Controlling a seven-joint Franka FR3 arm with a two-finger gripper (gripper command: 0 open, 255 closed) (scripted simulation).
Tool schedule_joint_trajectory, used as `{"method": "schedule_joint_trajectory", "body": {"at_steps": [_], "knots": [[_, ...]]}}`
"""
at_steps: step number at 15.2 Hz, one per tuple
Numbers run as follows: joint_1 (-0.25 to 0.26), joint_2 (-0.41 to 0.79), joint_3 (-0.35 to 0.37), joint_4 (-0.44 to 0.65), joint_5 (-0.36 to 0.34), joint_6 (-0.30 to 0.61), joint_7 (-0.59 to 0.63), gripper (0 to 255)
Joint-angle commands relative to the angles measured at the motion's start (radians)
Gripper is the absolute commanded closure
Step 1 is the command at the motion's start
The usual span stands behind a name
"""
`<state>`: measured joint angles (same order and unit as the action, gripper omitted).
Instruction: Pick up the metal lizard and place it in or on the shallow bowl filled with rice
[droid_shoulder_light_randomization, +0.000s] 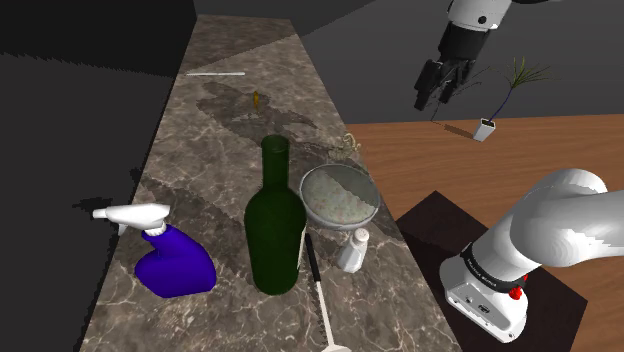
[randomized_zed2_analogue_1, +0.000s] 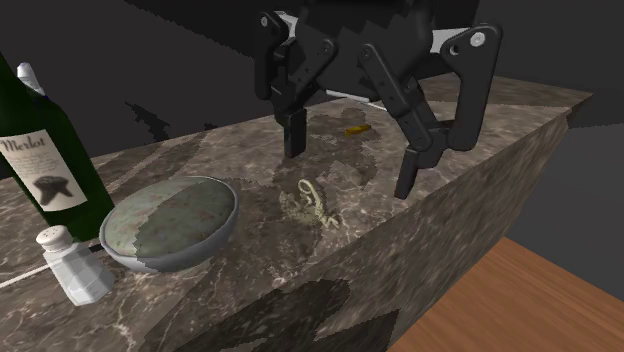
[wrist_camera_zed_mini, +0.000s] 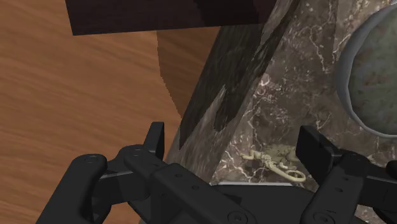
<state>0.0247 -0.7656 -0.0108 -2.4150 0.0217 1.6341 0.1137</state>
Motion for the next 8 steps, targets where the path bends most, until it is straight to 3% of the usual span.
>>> {"method": "schedule_joint_trajectory", "body": {"at_steps": [1,8], "knots": [[0.000,0.000,0.000,0.000,0.000,0.000,0.000,0],[0.062,0.252,0.130,0.083,-0.053,0.122,0.011,0]]}}
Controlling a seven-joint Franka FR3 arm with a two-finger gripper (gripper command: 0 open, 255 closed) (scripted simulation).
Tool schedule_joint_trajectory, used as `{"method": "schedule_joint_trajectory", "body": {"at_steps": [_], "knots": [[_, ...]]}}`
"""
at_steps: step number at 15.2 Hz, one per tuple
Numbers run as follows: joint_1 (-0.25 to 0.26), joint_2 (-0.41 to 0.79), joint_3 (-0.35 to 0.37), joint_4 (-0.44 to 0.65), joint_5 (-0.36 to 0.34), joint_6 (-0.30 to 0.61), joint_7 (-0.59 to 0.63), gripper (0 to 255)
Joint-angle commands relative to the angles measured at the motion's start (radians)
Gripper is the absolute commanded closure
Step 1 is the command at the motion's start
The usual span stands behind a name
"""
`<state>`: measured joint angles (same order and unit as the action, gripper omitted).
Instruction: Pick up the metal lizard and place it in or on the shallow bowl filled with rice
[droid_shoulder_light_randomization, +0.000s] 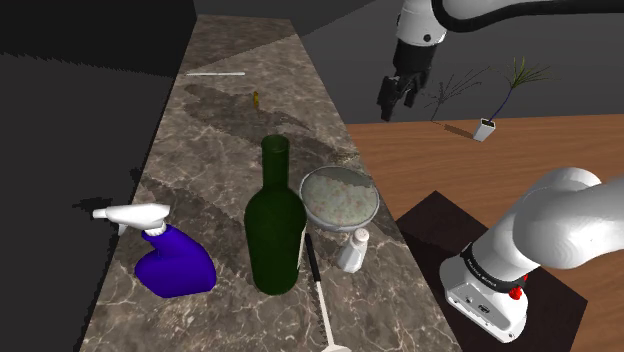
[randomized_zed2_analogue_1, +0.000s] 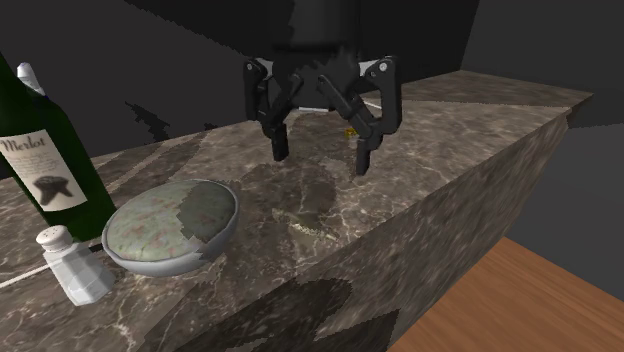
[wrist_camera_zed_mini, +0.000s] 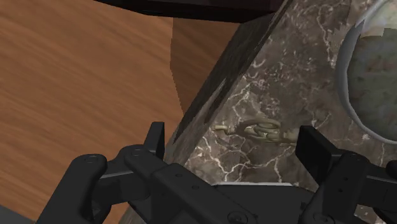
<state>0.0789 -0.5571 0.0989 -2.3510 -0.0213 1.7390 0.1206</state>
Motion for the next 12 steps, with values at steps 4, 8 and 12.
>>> {"method": "schedule_joint_trajectory", "body": {"at_steps": [4,8,12], "knots": [[0.033,0.192,0.093,0.082,-0.065,0.068,0.024,0],[0.056,0.346,0.162,0.155,-0.142,0.102,0.055,0],[0.086,0.504,0.221,0.239,-0.238,0.117,0.095,0]]}}
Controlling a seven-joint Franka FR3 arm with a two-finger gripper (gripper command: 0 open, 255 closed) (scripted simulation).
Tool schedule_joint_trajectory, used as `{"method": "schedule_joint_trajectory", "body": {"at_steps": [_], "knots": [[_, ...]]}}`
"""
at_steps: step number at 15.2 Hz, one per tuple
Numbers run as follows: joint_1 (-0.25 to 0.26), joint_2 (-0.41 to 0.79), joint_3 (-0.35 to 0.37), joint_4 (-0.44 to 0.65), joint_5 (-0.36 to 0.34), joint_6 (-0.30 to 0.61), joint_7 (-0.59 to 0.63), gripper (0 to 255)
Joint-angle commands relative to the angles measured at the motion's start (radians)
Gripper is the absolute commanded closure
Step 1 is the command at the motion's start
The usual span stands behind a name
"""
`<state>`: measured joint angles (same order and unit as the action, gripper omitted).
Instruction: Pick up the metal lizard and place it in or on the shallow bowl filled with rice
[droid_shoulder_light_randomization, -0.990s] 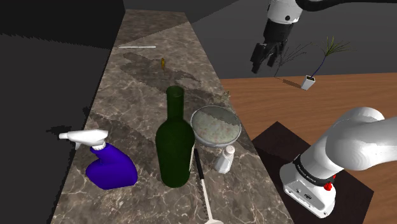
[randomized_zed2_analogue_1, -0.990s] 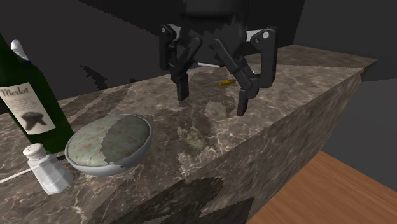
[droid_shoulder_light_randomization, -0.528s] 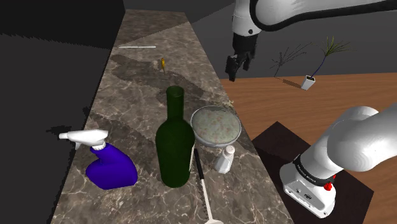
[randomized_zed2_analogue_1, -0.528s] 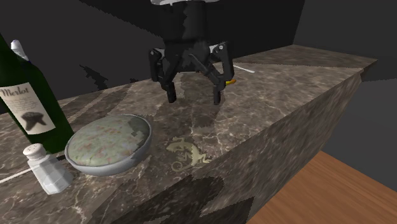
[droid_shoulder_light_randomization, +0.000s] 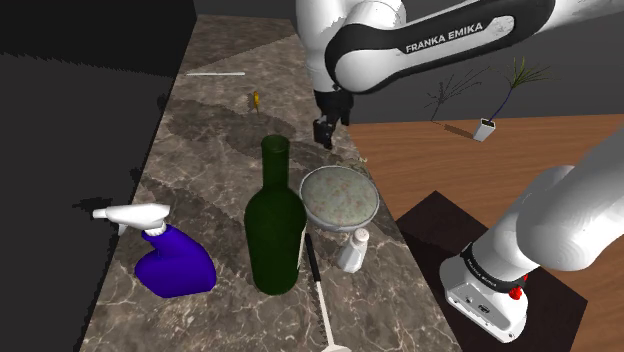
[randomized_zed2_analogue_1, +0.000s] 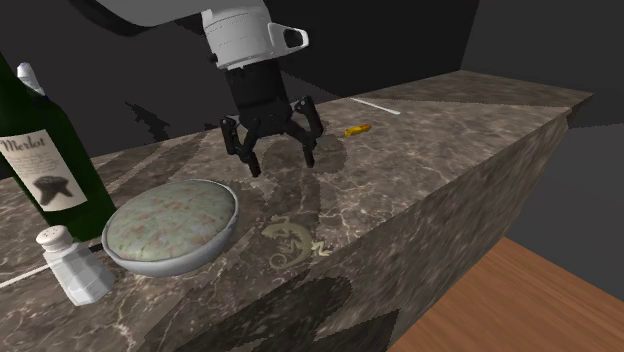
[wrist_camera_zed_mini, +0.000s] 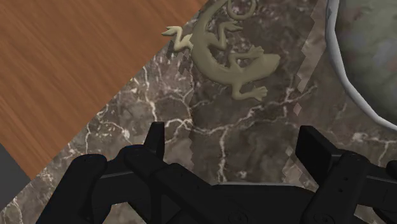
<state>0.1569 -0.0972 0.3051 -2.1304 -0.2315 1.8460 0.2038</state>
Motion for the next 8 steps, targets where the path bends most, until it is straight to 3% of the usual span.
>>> {"method": "schedule_joint_trajectory", "body": {"at_steps": [1,8], "knots": [[0.013,0.065,0.021,0.030,-0.042,0.010,0.018,0],[0.003,0.081,0.009,-0.046,-0.061,0.101,0.028,0]]}}
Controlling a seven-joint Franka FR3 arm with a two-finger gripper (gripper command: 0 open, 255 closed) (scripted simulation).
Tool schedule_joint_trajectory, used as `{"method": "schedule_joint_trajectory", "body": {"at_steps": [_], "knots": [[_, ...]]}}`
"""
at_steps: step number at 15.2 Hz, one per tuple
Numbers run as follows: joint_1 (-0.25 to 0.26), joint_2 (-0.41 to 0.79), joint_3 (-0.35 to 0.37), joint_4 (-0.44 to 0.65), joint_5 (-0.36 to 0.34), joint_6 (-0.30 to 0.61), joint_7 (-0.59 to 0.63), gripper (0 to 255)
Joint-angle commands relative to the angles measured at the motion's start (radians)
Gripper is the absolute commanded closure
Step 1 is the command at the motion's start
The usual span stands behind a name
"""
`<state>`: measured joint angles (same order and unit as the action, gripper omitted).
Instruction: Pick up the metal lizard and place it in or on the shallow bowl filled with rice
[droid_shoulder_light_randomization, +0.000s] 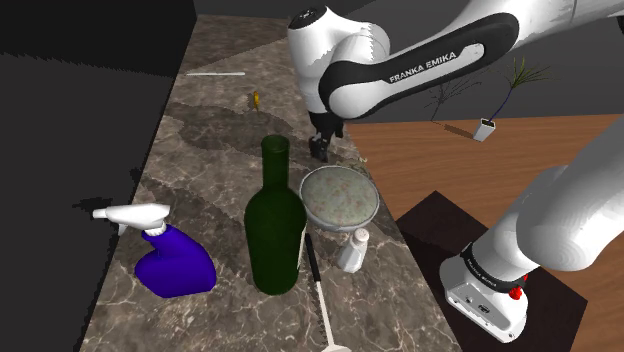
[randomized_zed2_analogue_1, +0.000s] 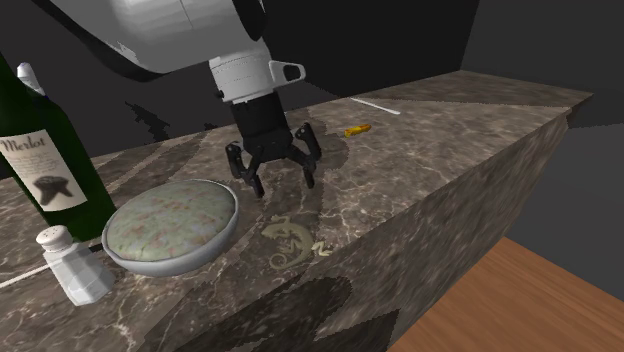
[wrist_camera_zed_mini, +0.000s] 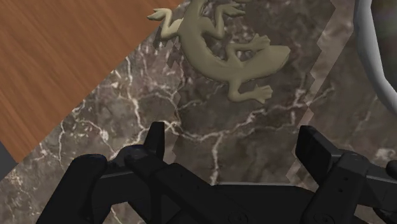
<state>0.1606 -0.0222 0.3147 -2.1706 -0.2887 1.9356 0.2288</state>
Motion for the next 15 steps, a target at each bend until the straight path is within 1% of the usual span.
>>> {"method": "schedule_joint_trajectory", "body": {"at_steps": [1,8,9,15], "knots": [[-0.002,0.008,-0.002,-0.012,-0.006,0.019,0.004,0],[-0.002,0.007,-0.002,-0.012,-0.006,0.019,0.004,0],[-0.002,0.007,-0.002,-0.012,-0.006,0.019,0.004,255],[-0.002,0.007,-0.002,-0.012,-0.006,0.019,0.004,255]]}}
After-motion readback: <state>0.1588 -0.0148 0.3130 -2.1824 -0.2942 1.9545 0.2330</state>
